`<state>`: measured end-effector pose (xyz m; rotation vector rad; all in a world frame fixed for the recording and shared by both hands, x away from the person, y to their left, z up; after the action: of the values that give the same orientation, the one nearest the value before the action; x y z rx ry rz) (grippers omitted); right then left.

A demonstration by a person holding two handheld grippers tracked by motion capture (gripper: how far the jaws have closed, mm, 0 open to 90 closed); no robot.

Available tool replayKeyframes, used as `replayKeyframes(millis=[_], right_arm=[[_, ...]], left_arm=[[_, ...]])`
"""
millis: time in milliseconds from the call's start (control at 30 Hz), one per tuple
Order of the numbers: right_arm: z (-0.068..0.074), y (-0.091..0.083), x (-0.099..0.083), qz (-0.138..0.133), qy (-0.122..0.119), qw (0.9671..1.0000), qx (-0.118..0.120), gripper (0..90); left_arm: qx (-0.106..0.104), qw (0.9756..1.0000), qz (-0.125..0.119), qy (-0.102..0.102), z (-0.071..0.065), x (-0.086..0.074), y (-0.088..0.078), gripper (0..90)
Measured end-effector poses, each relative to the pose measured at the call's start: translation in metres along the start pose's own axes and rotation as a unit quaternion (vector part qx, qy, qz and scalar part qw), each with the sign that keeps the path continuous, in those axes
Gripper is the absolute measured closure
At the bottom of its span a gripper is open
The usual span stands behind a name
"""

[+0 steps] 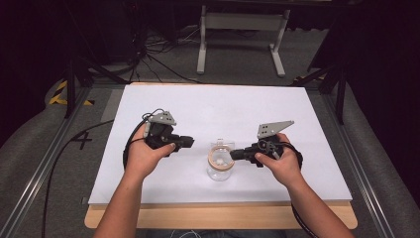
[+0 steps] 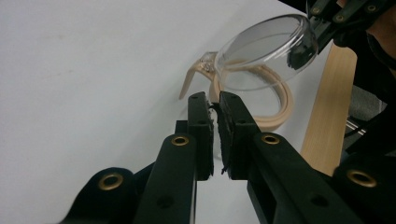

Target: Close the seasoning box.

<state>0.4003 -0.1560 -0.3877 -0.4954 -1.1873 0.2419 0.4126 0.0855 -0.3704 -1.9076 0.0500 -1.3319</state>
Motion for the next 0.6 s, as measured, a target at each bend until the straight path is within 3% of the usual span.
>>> replayKeyframes(millis=[133,333,600], right_arm=[[0.001,0.001,-0.002,0.012,0.001,0.9999,0.003,89.9],[0.002,0.003,-0.006,0.030,-0.001,0.9995,0.005,89.9],[0.003,0.004,-0.012,0.055,0.001,0.9985,0.010,90.0]], left_arm=[[0.003,0.9999,0.013,-0.001,0.002,-0.010,-0.003,83.2],[0.003,0.9999,0.011,-0.010,0.004,-0.015,-0.004,82.9],[-0.001,0.9994,0.030,-0.015,0.009,-0.025,0.000,82.0]])
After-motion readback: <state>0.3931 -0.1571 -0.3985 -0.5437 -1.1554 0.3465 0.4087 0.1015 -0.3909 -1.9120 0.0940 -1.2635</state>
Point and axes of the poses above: each handheld gripper's, and its own axes: y roughly forward along the jaws, x roughly out of its top, z roughly to its left, the point moved 6 cm from there along y, roughly forward along the jaws, and after that the axes turned 7 degrees about x, right-handed, at the moved point
